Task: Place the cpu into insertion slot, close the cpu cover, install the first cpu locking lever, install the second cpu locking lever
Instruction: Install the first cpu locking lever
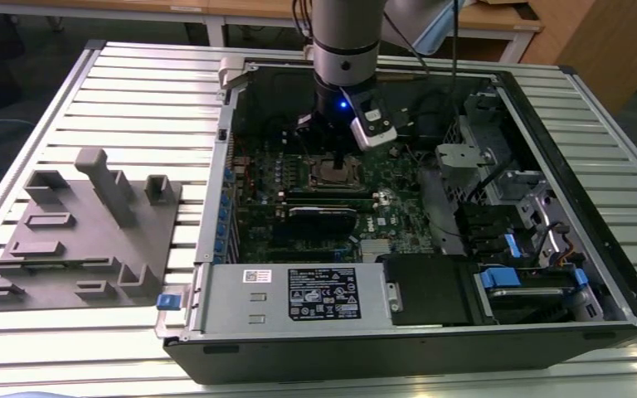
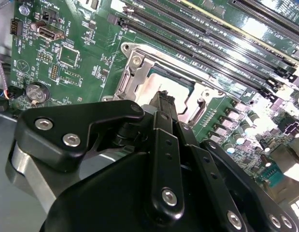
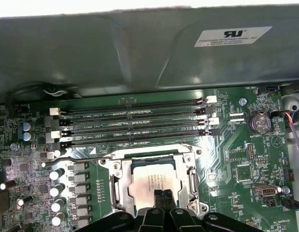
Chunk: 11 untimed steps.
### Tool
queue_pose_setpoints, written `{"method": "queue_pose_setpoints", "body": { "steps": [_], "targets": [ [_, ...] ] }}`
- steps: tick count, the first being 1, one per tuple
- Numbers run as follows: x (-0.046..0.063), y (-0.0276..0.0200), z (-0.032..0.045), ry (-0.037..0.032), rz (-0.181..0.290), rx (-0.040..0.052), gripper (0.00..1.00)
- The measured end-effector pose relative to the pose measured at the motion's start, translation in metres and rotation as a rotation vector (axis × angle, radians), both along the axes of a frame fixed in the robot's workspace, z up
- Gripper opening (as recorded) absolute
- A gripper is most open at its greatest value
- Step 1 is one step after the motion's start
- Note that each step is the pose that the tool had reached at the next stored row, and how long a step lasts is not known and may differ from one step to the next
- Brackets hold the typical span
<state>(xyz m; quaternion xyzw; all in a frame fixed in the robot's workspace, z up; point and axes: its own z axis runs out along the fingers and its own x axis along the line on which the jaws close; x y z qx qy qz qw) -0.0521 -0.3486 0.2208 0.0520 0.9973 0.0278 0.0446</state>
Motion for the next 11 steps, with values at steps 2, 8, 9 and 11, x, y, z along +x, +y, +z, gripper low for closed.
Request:
{"method": "queue_pose_setpoints", "body": {
  "steps": [2, 8, 9, 11],
  "targets": [
    [0.0, 0.0, 0.0013, 0.0, 0.0, 0.0, 0.11],
    [0.0, 0.0, 0.0024, 0.0, 0.0, 0.0, 0.11],
    [0.0, 0.0, 0.0025, 0.0, 0.0, 0.0001, 0.11],
    [0.0, 0.0, 0.0025, -0.0001, 0.0, 0.0001, 0.11]
  ]
}}
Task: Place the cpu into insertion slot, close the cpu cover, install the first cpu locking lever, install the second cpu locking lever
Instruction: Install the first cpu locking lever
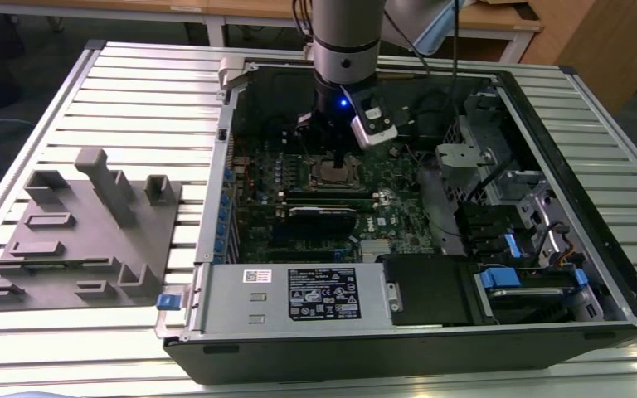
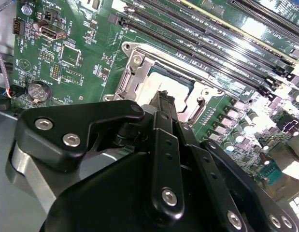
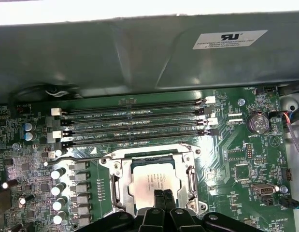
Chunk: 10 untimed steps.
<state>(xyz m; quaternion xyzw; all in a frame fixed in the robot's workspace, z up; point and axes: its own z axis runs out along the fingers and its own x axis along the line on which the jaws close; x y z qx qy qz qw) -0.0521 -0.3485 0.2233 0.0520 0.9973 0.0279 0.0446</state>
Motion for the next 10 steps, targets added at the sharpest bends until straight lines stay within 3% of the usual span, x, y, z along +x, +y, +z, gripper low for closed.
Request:
{"method": "queue_pose_setpoints", "body": {
  "steps": [1, 2, 4, 5, 10],
  "targets": [
    [0.0001, 0.0, 0.0, 0.0025, 0.0, 0.0, 0.11],
    [0.0003, 0.0, 0.0, 0.0127, 0.0, -0.0002, 0.11],
    [0.0008, 0.0, -0.0003, 0.045, 0.0, -0.0003, 0.11],
    [0.001, 0.0, -0.0003, 0.0572, 0.0, -0.0004, 0.11],
    [0.0009, 0.0, -0.0003, 0.0633, 0.0, -0.0004, 0.11]
  ]
}}
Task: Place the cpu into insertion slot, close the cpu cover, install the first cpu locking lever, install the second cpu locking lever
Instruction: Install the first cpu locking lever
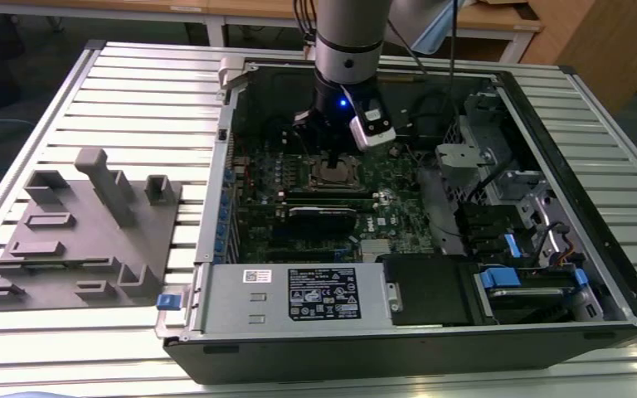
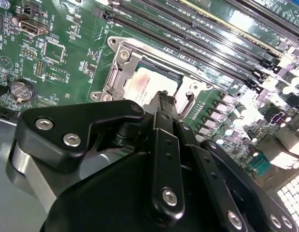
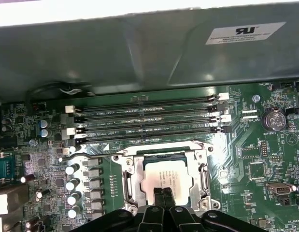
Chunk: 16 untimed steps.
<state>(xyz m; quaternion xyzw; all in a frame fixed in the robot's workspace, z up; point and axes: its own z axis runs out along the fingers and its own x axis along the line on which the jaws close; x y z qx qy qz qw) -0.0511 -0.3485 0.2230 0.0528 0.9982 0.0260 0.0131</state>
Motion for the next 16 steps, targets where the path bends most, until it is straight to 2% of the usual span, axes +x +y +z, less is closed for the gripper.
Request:
{"method": "queue_pose_setpoints", "body": {
  "steps": [4, 13, 16],
  "targets": [
    [0.0, 0.0, 0.0008, 0.0015, 0.0, 0.0001, 0.11],
    [0.0, 0.0, 0.0115, 0.0015, 0.0, 0.0, 0.11],
    [0.0, 0.0, 0.0122, 0.0014, 0.0, 0.0003, 0.11]
  ]
}}
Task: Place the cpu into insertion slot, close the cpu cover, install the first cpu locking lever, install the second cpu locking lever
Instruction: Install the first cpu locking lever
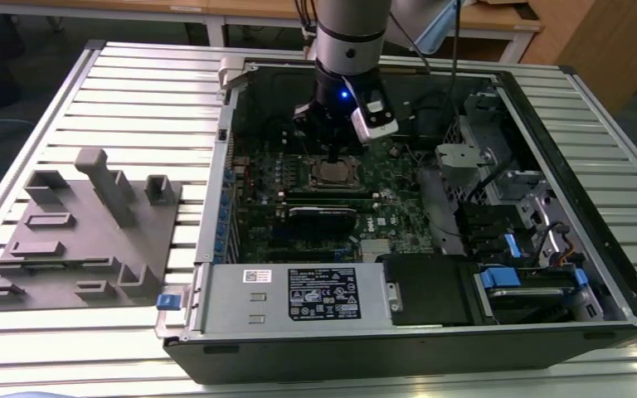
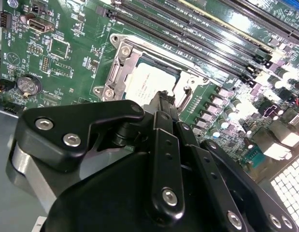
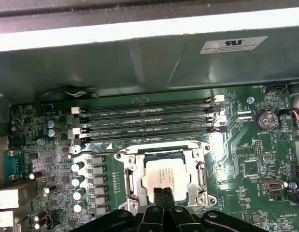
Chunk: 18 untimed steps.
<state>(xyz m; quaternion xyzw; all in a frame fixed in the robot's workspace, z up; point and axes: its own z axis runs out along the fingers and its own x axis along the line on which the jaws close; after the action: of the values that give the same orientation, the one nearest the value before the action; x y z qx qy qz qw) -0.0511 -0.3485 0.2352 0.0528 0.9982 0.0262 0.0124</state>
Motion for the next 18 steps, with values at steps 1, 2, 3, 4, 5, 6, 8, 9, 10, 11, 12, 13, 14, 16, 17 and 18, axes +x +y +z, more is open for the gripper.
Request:
{"method": "queue_pose_setpoints", "body": {
  "steps": [1, 2, 3, 4, 5, 6, 8, 9, 10, 11, 12, 13, 14, 16, 17, 18],
  "targets": [
    [0.0, 0.0, 0.0, -0.0001, 0.0, 0.0001, 0.11],
    [0.0, 0.0, 0.0004, 0.0001, 0.0, -0.0002, 0.11],
    [0.0, 0.0, 0.0006, 0.0001, 0.0, -0.0002, 0.11],
    [0.0, 0.0, 0.0006, 0.0001, 0.0, -0.0002, 0.11],
    [0.0, 0.0, 0.0006, 0.0001, 0.0, -0.0002, 0.11],
    [-0.0002, 0.0, 0.0007, 0.0002, 0.0, -0.0003, 0.11],
    [-0.0005, 0.0, 0.0007, 0.0002, 0.0, -0.0003, 0.11],
    [-0.0015, 0.0, 0.0006, 0.0002, 0.0, -0.0003, 0.11],
    [-0.0037, 0.0, 0.0006, 0.0002, 0.0, -0.0003, 0.11],
    [-0.0037, 0.0, 0.0006, 0.0001, 0.0, -0.0002, 0.11],
    [-0.0037, 0.0, 0.0006, 0.0001, 0.0, -0.0002, 0.11],
    [-0.0038, 0.0, 0.0006, 0.0001, 0.0, -0.0002, 0.11],
    [-0.0038, 0.0, 0.0006, 0.0001, 0.0, -0.0002, 0.11],
    [-0.0041, 0.0, 0.0006, 0.0002, 0.0, -0.0002, 0.11],
    [-0.0044, 0.0, 0.0006, 0.0001, 0.0, -0.0002, 0.11],
    [-0.0047, 0.0, 0.0006, 0.0001, 0.0, -0.0002, 0.11]
  ]
}}
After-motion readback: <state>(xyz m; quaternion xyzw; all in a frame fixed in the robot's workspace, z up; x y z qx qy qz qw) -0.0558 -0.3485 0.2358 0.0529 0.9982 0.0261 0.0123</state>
